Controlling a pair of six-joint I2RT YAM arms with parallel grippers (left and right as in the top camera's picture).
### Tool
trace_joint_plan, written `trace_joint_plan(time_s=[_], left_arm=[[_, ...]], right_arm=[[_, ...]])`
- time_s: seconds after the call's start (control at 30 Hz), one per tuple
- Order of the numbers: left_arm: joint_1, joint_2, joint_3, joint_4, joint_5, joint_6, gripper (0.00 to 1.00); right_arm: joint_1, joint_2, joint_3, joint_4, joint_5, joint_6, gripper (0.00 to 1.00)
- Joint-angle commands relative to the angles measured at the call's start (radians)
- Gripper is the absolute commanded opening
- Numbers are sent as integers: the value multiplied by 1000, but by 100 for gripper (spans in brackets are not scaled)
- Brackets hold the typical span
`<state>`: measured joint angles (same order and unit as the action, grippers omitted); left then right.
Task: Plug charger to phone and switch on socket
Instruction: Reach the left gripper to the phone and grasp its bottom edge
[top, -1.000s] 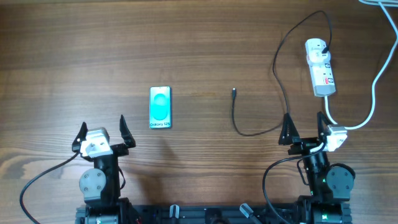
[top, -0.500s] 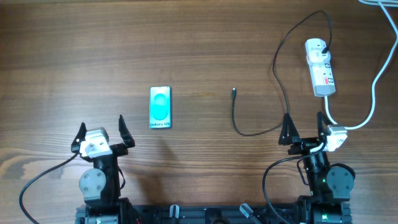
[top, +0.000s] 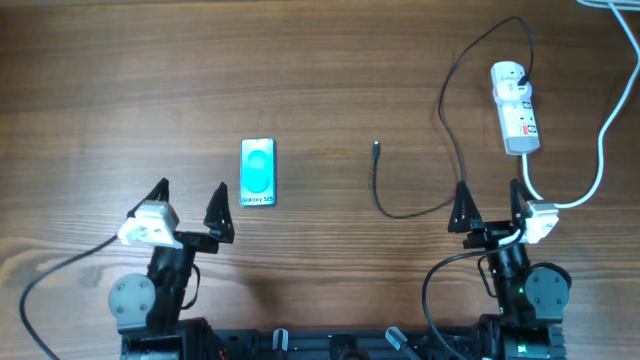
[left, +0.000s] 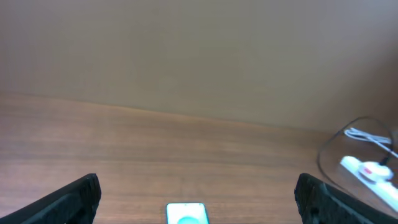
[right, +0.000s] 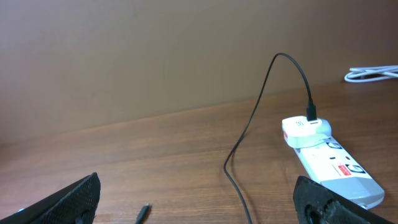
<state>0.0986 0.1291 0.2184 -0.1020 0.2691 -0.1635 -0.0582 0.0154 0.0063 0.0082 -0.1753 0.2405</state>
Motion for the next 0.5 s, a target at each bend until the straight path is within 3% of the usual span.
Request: trace_joint_plan(time_s=[0.0, 0.1, 0.3, 0.43, 0.47], left_arm=[[5, 184, 175, 4, 103, -8, 100], [5, 371, 341, -18, 194, -9, 100], [4, 748, 858, -451, 213, -1, 100], [-37, 883, 940, -604, 196, 52, 100], [-108, 931, 941, -646, 77, 55, 100]], right_arm=[[5, -12, -2, 5, 6, -2, 100], [5, -12, -2, 5, 6, -2, 100], [5, -12, -2, 5, 6, -2, 100], [5, -12, -2, 5, 6, -2, 100], [5, -12, -2, 5, 6, -2, 100]])
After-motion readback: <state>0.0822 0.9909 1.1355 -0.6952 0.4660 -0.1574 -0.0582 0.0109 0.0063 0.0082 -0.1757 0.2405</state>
